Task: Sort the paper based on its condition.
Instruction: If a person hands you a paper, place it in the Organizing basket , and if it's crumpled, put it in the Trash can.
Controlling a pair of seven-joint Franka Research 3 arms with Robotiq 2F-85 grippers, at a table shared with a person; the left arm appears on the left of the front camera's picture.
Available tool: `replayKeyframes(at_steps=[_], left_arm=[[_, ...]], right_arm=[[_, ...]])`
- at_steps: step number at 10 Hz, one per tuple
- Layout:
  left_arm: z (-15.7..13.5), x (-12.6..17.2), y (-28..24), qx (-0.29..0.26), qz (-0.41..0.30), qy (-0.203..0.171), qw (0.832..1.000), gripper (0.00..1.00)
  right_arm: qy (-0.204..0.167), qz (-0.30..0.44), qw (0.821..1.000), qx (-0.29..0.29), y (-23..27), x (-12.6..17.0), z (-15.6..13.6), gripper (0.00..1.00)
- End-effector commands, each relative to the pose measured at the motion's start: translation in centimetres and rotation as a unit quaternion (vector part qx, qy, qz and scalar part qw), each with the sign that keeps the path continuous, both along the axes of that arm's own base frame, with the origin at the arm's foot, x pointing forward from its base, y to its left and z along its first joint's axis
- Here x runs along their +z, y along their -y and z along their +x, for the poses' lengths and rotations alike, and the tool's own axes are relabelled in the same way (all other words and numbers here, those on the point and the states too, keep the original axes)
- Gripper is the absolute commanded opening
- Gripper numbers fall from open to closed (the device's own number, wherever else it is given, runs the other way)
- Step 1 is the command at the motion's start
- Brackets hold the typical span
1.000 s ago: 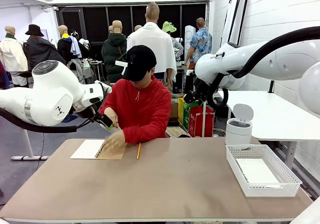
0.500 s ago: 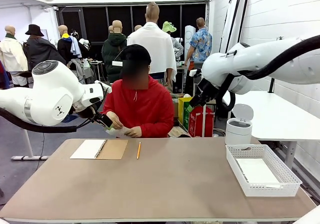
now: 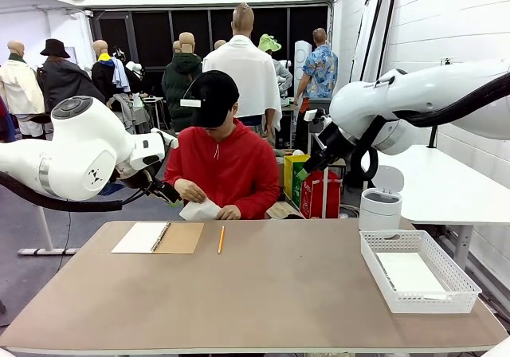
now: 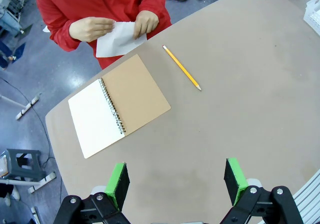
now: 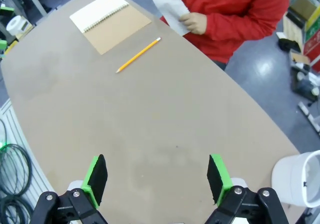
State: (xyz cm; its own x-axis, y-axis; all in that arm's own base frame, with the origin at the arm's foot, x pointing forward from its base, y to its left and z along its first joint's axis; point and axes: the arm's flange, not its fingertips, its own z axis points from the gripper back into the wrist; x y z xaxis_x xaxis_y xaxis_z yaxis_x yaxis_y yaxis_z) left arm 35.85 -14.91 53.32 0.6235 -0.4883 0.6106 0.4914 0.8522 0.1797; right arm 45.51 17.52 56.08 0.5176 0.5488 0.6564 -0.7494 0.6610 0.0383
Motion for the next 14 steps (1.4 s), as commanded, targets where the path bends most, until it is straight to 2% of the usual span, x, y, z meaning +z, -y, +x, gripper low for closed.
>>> replayKeyframes(at_steps=[1, 4, 14], left_arm=[[-0.04, -0.11, -0.04, -0.001, 0.001, -0.001, 1.0, 1.0], [-0.04, -0.11, -0.04, -0.001, 0.001, -0.001, 1.0, 1.0], [-0.04, -0.11, -0.04, -0.001, 0.001, -0.001, 1.0, 1.0]], right_arm=[[-0.002, 0.014, 1.0, 0.025, 0.69, -0.79, -0.1, 1.0], [-0.002, -0.002, 1.0, 0.008, 0.11, -0.17, 0.02, 1.0], [-0.002, -0.002, 1.0, 0.008, 0.11, -0.17, 0.02, 1.0]])
